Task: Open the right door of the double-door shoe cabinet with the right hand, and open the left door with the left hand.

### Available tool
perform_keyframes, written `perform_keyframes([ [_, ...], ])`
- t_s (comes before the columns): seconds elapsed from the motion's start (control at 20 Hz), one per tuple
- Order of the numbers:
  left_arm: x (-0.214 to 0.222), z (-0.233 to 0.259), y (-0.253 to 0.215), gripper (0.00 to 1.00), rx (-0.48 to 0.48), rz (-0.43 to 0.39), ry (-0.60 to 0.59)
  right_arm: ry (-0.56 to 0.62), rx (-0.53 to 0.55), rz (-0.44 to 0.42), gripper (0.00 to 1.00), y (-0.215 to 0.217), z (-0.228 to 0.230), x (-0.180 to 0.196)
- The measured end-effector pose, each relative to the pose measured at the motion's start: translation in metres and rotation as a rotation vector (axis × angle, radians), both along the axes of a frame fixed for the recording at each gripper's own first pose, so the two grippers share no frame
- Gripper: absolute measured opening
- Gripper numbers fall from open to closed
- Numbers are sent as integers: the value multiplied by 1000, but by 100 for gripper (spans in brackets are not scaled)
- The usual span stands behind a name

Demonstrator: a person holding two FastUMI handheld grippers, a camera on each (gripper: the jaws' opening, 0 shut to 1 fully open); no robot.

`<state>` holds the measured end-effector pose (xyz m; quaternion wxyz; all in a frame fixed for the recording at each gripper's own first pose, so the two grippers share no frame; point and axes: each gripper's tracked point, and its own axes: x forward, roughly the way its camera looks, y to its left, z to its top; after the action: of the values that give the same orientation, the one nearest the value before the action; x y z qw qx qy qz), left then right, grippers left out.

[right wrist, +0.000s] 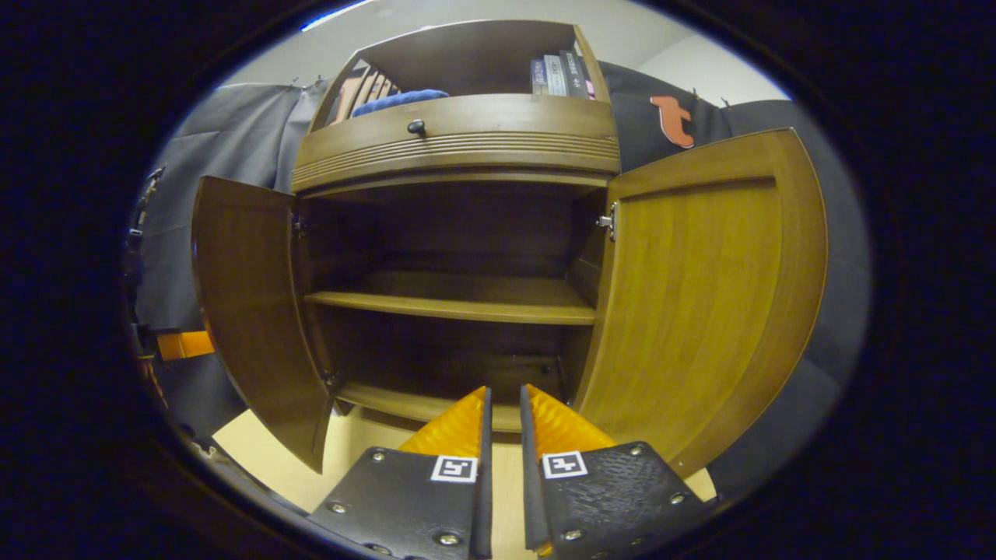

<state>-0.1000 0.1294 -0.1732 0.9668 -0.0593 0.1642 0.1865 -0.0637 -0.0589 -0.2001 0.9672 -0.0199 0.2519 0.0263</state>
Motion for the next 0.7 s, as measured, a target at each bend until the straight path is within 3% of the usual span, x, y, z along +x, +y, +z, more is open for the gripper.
perform_keyframes([
  [0.7, -13, 5, 22, 15, 22, 40, 8, 8, 26, 27, 16, 22, -5, 0],
])
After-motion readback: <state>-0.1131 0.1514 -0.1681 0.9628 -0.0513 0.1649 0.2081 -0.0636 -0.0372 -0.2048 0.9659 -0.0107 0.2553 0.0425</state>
